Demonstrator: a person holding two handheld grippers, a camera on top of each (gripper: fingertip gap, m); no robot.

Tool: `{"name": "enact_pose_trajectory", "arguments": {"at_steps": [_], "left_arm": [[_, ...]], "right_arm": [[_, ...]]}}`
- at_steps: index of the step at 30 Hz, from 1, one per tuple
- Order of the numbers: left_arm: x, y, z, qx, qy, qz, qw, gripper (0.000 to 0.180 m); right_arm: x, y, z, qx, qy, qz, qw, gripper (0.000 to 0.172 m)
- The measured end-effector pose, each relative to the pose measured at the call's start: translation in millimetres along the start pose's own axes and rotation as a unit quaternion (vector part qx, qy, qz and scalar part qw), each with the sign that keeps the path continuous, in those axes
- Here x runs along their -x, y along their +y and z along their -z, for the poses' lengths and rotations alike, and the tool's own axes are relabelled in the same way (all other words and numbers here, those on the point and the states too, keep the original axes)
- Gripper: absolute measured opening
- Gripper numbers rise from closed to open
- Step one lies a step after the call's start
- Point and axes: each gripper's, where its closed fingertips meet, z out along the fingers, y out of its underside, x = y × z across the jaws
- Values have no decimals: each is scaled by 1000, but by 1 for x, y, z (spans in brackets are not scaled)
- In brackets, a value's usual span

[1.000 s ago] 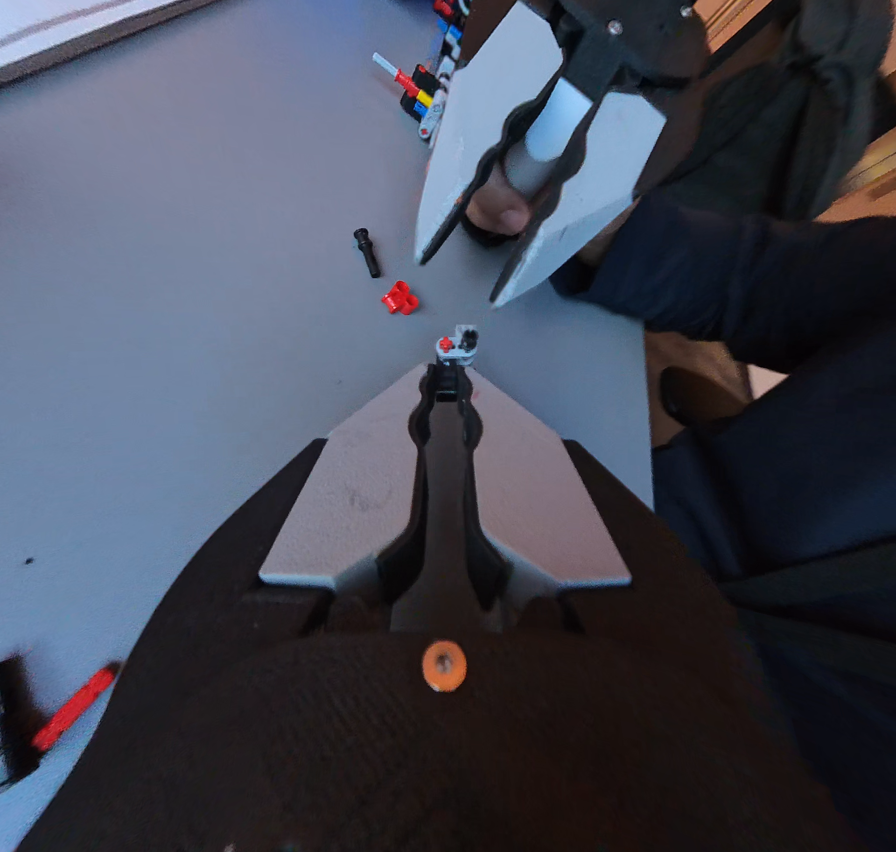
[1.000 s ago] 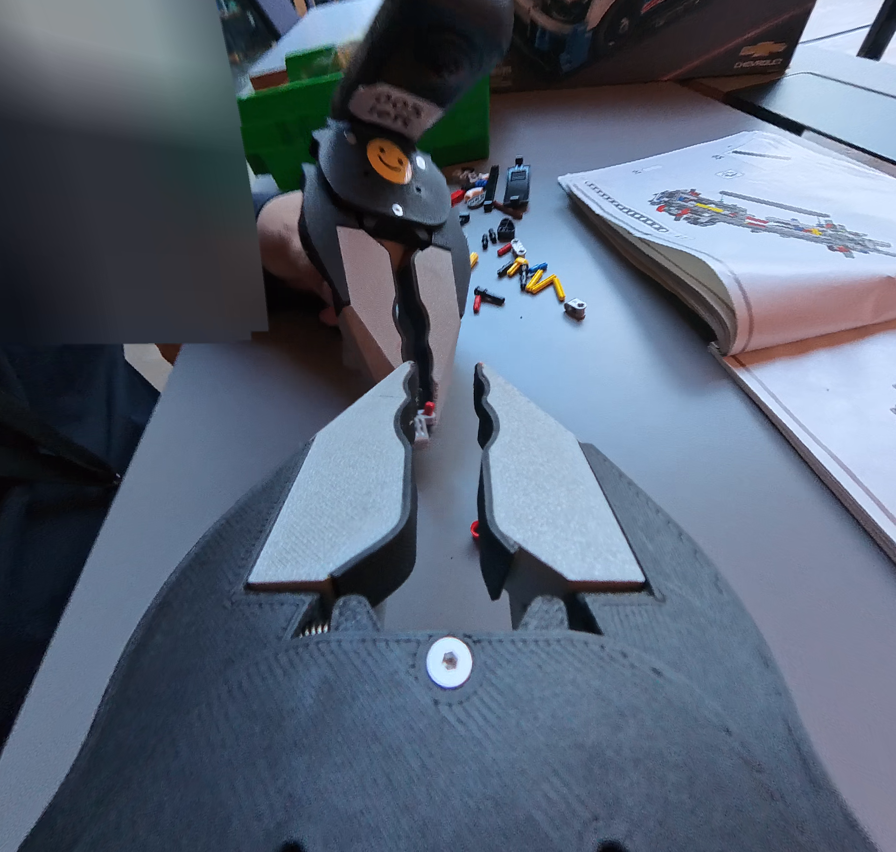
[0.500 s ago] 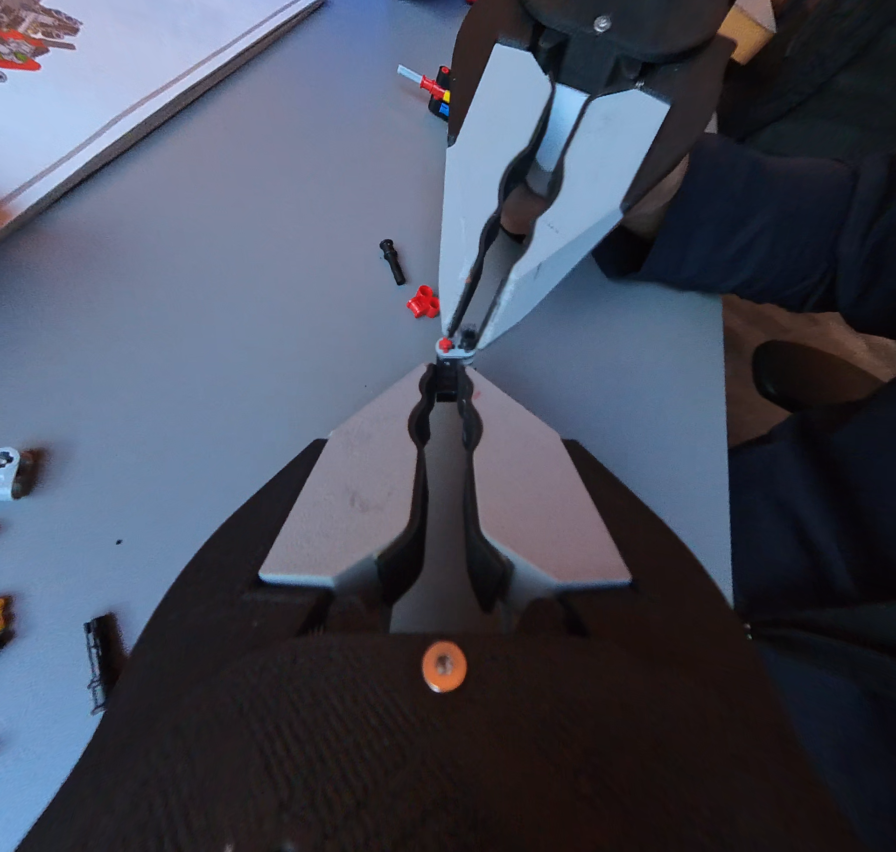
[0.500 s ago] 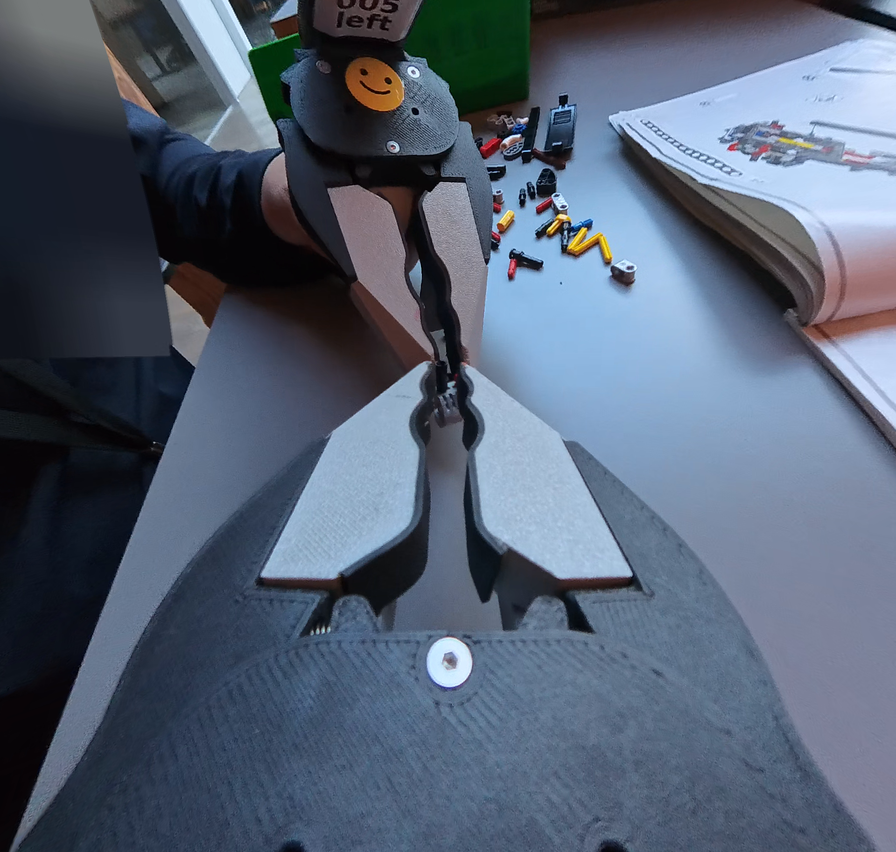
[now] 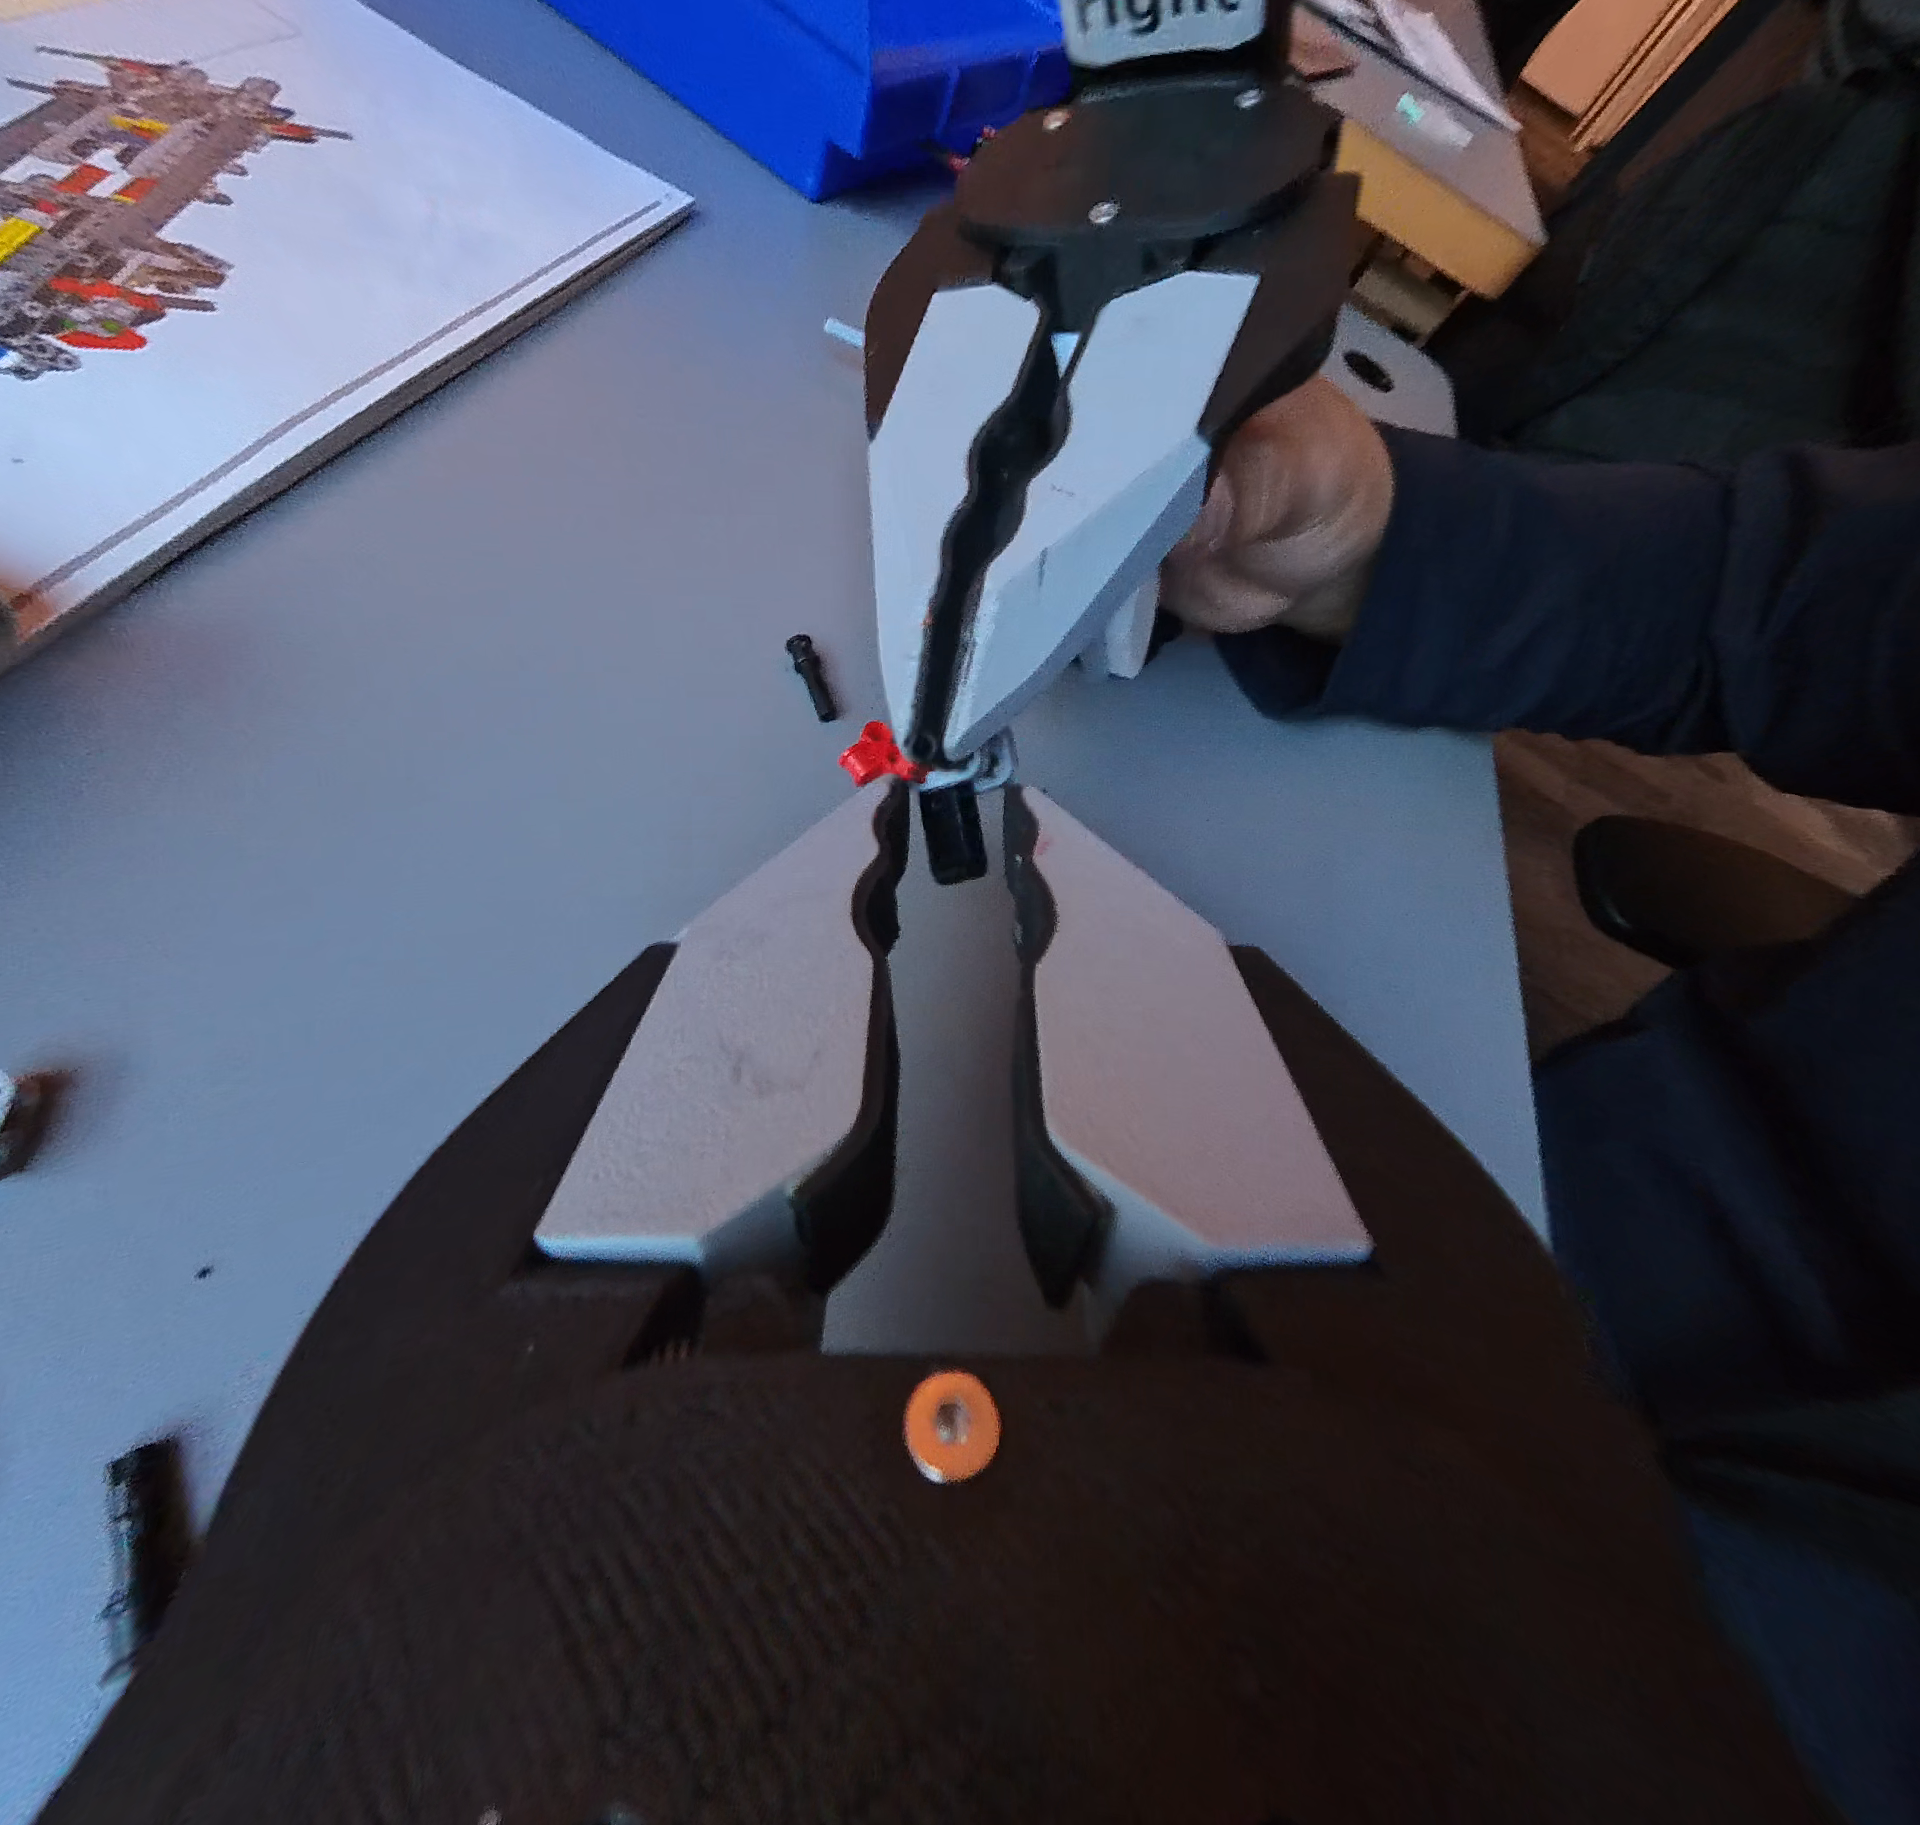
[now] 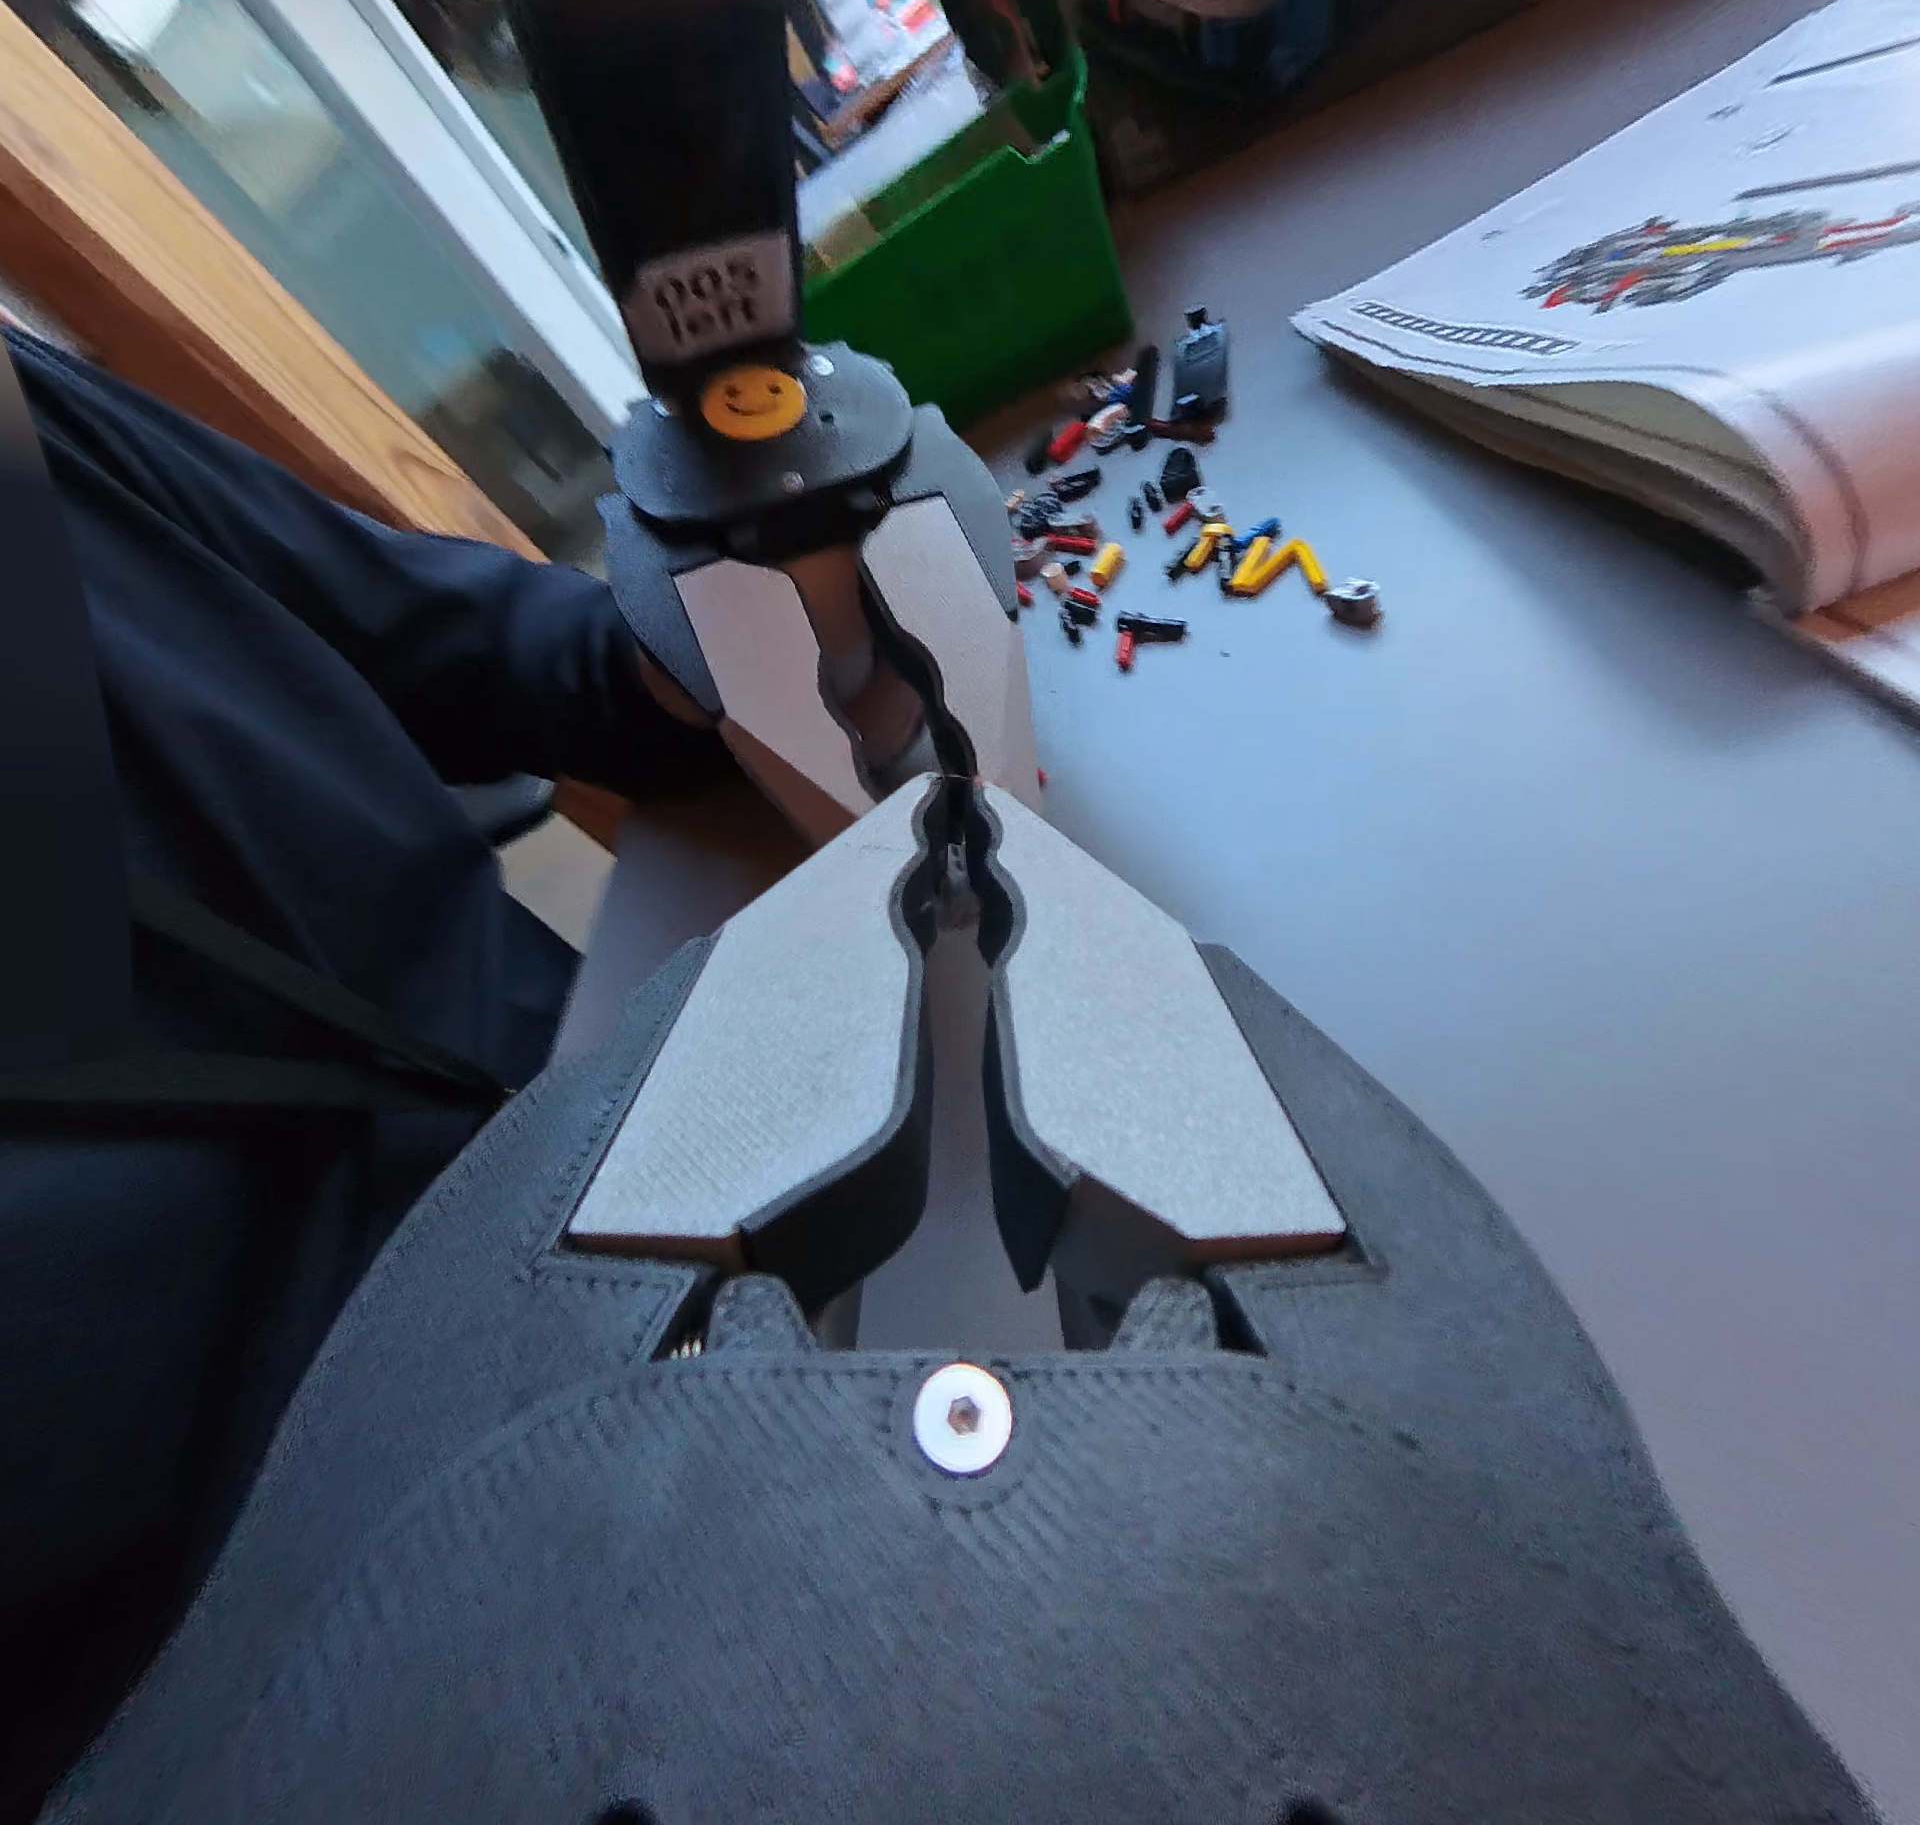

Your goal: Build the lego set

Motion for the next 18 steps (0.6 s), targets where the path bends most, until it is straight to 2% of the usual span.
{"name": "enact_pose_trajectory", "arguments": {"at_steps": [7,9,10,12,18], "left_arm": [[-10,-15,8,-48,72,60,994,19],[-14,-22,13,-70,99,76,990,13],[-16,-24,15,-77,115,82,987,2],[-21,-24,17,-75,138,87,984,0],[21,14,5,34,-4,28,999,0]], "right_arm": [[9,-9,1,-40,-47,-37,997,0],[11,-14,3,-59,-68,-56,994,0],[11,-15,4,-66,-75,-64,993,0],[9,-15,3,-68,-70,-69,993,0],[-10,-11,9,-40,19,-12,999,0]]}}
